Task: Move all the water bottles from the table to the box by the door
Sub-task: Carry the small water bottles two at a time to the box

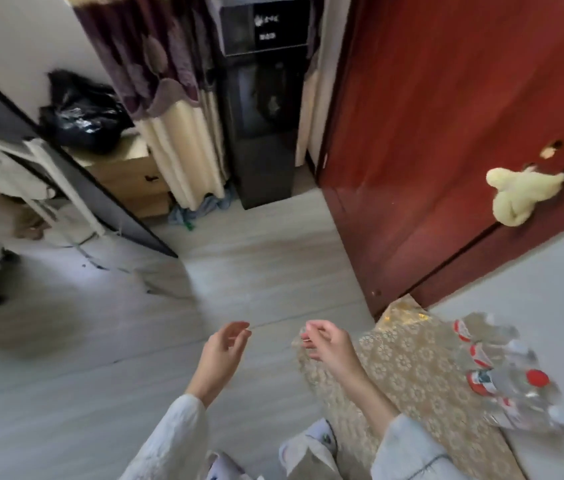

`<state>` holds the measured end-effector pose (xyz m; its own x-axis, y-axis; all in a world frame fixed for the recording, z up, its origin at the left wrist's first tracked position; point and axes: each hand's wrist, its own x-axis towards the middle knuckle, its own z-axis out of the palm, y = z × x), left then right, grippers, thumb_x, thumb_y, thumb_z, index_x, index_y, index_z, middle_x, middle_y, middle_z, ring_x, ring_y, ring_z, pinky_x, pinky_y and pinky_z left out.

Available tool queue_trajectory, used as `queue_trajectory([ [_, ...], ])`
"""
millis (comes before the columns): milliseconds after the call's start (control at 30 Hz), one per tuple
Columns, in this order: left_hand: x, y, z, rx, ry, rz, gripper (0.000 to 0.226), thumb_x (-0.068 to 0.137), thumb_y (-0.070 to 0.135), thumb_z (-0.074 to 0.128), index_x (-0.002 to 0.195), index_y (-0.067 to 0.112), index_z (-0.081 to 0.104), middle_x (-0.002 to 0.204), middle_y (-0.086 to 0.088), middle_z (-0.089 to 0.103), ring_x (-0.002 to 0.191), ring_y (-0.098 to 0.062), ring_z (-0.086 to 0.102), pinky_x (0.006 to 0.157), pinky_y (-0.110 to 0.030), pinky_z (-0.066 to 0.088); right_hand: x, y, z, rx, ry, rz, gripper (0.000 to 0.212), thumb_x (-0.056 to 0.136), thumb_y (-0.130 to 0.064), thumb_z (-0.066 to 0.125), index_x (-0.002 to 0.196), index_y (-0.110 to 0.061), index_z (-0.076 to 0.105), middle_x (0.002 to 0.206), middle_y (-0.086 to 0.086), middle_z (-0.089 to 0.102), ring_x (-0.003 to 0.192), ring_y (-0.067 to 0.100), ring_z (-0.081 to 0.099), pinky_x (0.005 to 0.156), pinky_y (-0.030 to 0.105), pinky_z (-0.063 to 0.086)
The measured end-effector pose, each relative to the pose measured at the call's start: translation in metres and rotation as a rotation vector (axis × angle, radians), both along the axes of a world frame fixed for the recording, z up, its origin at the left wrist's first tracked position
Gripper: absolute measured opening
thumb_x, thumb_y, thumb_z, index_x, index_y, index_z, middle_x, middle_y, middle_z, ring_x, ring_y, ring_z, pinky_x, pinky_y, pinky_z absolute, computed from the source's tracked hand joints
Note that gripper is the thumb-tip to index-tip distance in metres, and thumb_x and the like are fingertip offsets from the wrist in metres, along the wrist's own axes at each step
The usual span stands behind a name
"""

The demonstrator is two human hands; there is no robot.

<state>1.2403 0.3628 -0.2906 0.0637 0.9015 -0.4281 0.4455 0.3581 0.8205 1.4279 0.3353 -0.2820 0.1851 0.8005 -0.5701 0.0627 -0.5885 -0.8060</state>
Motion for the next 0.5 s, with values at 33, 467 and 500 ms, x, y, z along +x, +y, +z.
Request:
queue_trajectory([
  [33, -0.028, -0.004, 0.003, 0.013, -0.027, 0.068, 0.018, 0.090, 0.014, 0.052, 0.105, 0.009, 0.061, 0.096, -0.009, 0.068, 0.093, -0.024, 0.064, 0.087, -0.041, 0.050, -0.025, 0.007, 0.001, 0.013, -0.009, 0.049, 0.015, 0.092, -0.019, 0.049, 0.101, -0.010, 0.056, 0.087, 0.004, 0.064, 0.079, 0.015, 0.060, 0.066, 0.022, 0.047],
  [467, -0.377, -0.116, 0.062, 0.228, -0.143, 0.997, 0.014, 0.091, 0.012, 0.048, 0.099, 0.015, 0.060, 0.088, -0.006, 0.066, 0.083, -0.020, 0.062, 0.075, -0.033, 0.049, -0.409, 0.038, 0.048, 0.222, 0.028, 0.856, 0.009, 0.090, -0.010, 0.050, 0.094, -0.012, 0.058, 0.086, 0.009, 0.065, 0.068, 0.012, 0.061, 0.061, 0.023, 0.047],
  [500, -0.395, -0.126, 0.065, 0.242, -0.149, 1.058, 0.014, 0.092, 0.013, 0.048, 0.098, 0.017, 0.059, 0.088, -0.005, 0.066, 0.085, -0.020, 0.062, 0.077, -0.036, 0.050, -0.437, 0.037, 0.052, 0.241, 0.032, 0.920, 0.010, 0.090, -0.009, 0.050, 0.096, -0.009, 0.058, 0.086, 0.009, 0.065, 0.068, 0.014, 0.061, 0.061, 0.024, 0.047],
])
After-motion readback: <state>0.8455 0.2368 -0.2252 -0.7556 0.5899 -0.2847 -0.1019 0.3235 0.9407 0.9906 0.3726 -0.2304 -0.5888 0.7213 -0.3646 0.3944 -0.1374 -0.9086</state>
